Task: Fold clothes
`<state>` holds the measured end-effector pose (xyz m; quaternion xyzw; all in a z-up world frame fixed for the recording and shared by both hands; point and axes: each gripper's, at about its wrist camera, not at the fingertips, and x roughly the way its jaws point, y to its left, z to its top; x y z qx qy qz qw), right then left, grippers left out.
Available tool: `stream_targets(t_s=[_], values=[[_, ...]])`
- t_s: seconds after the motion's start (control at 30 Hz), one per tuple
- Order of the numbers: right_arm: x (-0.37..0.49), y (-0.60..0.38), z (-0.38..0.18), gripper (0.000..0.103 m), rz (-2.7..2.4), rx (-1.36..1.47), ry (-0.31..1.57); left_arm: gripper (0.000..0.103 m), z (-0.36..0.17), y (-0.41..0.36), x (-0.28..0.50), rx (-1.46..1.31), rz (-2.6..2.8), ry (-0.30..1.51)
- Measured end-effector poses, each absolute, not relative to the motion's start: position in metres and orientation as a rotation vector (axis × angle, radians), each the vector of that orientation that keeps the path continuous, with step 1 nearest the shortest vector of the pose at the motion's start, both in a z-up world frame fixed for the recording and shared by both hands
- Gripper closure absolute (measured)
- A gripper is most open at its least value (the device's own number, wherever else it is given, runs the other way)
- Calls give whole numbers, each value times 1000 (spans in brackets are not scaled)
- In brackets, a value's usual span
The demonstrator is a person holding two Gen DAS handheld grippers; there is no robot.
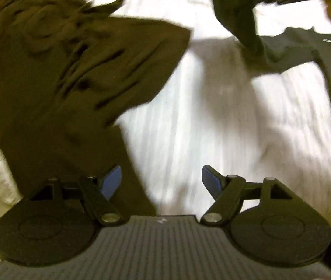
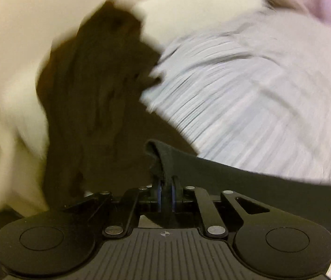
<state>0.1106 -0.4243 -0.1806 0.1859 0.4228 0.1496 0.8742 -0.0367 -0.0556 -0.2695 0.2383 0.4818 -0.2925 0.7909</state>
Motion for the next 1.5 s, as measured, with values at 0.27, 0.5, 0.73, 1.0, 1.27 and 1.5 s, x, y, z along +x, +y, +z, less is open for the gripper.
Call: stream_targets(t_s=[0.27,0.5,0.73,1.0,1.27,1.5], values=[[7,-646,-101,95,24,616,598,30,-250,-167,-51,590,-856,919],[-130,-831,-136,95,-378,701,546,30,-245,-272,-104,687,-987,867],[-166,-921,-214,95,-430,860,648,30,-260,-363,-164,761,-1072,885],[-189,-965,-169,95,-400,773,499,30,-263,-421,-188,818,-1139,868],[-227,-1011,-244,95,-564,869,643,30,-272,-437,-195,871,-1147,896],[-239,-1022,-247,33,-673,836,762,30,-281,-452,-195,899,-1148,898]])
